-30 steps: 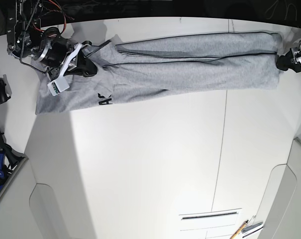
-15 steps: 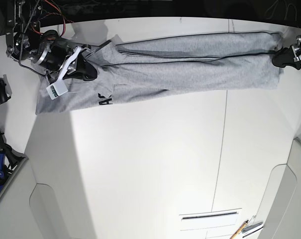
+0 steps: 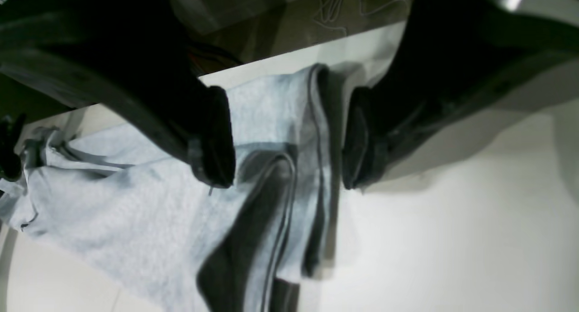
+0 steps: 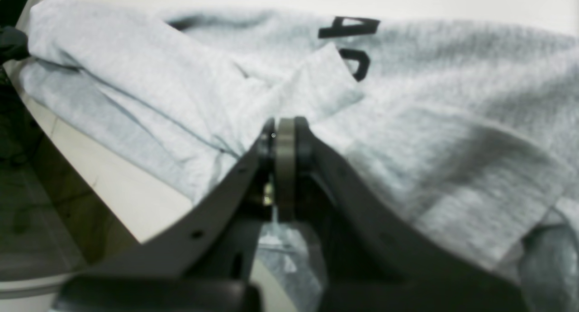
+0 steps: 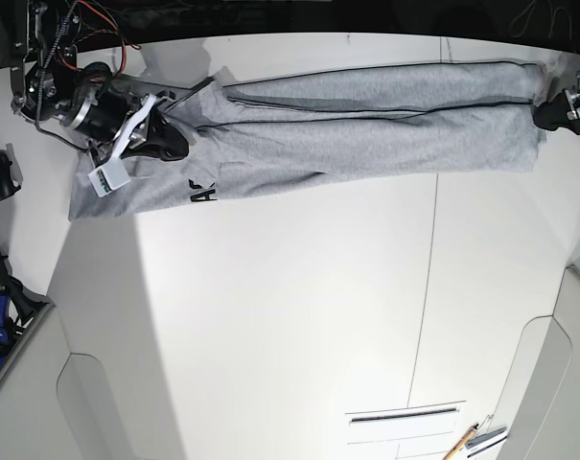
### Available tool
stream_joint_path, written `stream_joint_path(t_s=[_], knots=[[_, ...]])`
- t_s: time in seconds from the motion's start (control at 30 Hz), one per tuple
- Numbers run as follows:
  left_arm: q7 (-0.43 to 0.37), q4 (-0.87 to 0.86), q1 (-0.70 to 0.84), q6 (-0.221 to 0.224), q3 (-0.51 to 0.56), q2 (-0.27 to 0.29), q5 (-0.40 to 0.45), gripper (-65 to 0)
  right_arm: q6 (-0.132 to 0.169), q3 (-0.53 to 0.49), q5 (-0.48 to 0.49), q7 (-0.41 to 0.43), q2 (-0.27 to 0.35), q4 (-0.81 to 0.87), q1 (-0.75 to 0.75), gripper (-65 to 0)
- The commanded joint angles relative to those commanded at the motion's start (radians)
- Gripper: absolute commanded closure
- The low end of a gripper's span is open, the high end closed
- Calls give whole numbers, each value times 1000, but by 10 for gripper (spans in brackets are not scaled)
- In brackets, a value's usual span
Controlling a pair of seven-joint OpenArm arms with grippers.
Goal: Fold the T-shirt properly
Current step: 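Lower the folded strip and adjust grips on its ends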
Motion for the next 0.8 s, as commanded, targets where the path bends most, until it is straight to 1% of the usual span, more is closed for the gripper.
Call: stream_joint_path(t_s=[0.07, 0.17, 0.4, 0.47, 0.53, 0.57, 0.8], knots=[[0, 0, 0, 0, 0, 8, -1, -408, 0, 0, 1, 0, 0, 0, 1, 0], [1, 0, 0, 0, 0, 10, -26, -408, 0, 0, 1, 0, 0, 0, 3, 0], [-1, 0, 0, 0, 0, 11, -13, -408, 0, 0, 1, 0, 0, 0, 3, 0], [-23, 0, 0, 0, 0, 10, 11, -408, 0, 0, 1, 0, 0, 0, 3, 0], [-65, 0, 0, 0, 0, 10, 80, -408, 0, 0, 1, 0, 0, 0, 3, 0], [-75, 0, 0, 0, 0, 10, 98, -408, 0, 0, 1, 0, 0, 0, 3, 0], [-74, 0, 0, 0, 1, 16, 88, -408, 0, 0, 1, 1, 0, 0, 3, 0]])
